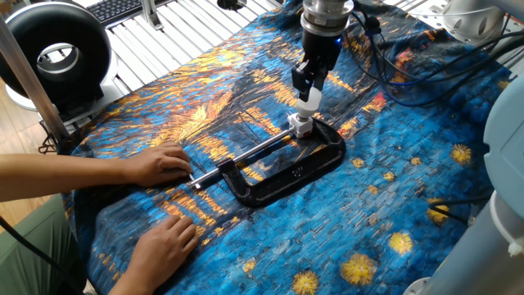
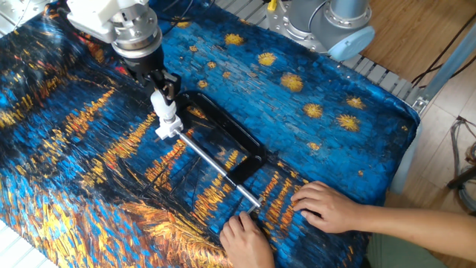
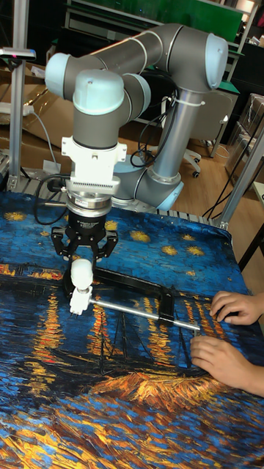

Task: Install the light bulb by rotating it

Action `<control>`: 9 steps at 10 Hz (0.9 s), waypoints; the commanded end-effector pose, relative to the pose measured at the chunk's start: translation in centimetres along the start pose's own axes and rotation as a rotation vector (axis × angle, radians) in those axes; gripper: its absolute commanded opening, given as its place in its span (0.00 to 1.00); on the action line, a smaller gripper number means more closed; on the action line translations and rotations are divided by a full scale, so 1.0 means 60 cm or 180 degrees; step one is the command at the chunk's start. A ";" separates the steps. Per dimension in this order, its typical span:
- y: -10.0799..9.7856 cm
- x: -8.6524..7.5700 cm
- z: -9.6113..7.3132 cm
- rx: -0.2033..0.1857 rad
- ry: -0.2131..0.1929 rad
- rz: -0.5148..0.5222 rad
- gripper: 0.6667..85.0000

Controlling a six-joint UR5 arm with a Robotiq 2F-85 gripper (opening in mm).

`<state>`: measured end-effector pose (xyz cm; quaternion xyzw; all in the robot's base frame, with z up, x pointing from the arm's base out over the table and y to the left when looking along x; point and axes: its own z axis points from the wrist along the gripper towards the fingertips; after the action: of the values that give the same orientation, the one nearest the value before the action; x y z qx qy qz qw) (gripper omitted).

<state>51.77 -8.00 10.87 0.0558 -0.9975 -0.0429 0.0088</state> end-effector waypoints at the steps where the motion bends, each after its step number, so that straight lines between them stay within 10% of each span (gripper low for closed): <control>1: -0.011 -0.009 -0.002 0.0025 -0.0022 0.0083 0.55; 5: -0.023 -0.017 0.001 0.0286 0.0008 0.0191 0.49; 9: 0.000 -0.001 -0.010 -0.0020 0.0150 0.0142 0.65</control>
<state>52.46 -8.77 10.83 0.0301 -0.9993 -0.0172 0.0168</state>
